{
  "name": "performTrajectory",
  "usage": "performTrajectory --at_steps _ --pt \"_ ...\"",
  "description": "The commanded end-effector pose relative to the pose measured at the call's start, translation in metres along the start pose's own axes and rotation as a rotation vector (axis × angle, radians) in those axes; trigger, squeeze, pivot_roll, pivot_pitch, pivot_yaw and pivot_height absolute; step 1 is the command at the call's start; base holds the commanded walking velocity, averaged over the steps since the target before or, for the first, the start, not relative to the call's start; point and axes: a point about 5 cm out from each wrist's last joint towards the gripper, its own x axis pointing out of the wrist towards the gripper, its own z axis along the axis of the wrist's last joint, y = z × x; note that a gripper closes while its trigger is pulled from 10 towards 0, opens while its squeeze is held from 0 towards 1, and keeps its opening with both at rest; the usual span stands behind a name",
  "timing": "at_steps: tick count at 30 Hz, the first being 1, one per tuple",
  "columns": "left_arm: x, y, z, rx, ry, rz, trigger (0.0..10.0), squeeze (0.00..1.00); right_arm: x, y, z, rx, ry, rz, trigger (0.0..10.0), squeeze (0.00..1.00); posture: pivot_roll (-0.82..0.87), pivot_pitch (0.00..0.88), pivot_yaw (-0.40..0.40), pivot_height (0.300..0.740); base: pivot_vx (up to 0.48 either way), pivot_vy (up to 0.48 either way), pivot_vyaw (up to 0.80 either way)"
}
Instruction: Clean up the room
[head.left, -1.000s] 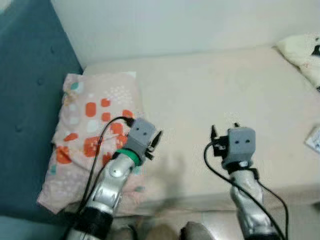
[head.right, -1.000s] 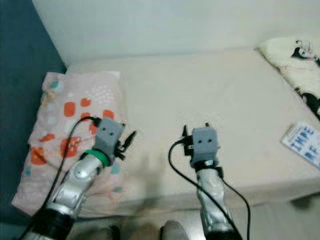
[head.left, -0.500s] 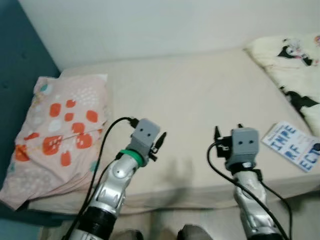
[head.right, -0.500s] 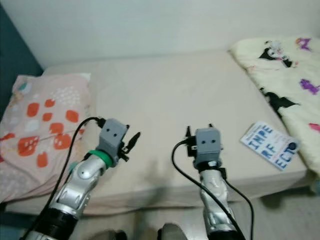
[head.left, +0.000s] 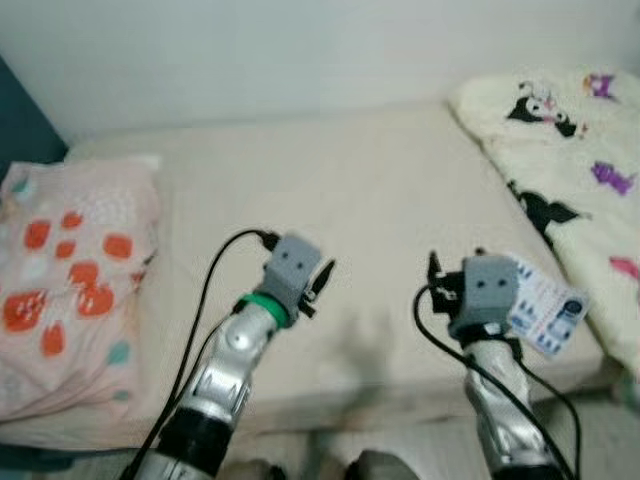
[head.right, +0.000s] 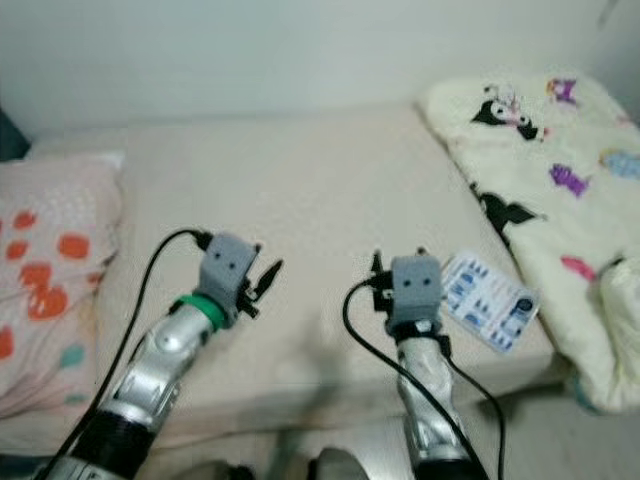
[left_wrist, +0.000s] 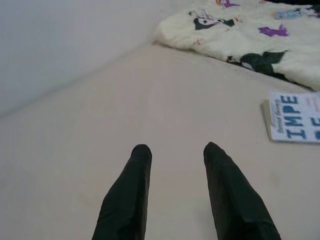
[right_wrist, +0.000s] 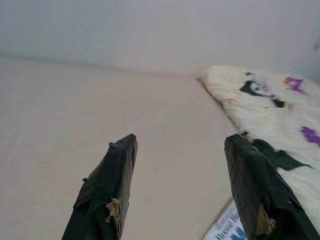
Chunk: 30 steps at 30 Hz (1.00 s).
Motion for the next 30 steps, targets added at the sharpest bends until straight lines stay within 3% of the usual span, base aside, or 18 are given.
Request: performTrajectory --at_steps 1,6,30 --pt "-0.0024 0.0012 -0.0074 0.002 0.032 0.006 10.0 0.0 -0.0029 0.0052 -0.0036 0.013 0.018 0.016 10.0 0.0 -0.14 0.021 0.081 0.74 0.281 0.0 0.0" --pt "-0.0025 0.0012 -0.0074 0.001 0.032 0.005 10.0 0.0 -0.0033 0.0054 -0.0043 0.013 0.021 0.017 10.0 0.0 -0.14 0.022 0.081 0.74 0.27 0.0 0.0" --pt "-0.0018 0.0014 -0.0055 -0.024 0.017 0.004 10.0 0.0 -0.0036 0.0043 -0.0069 0.009 0.033 0.011 10.0 0.0 -0.14 0.027 0.084 0.74 0.0 0.0 0.0"
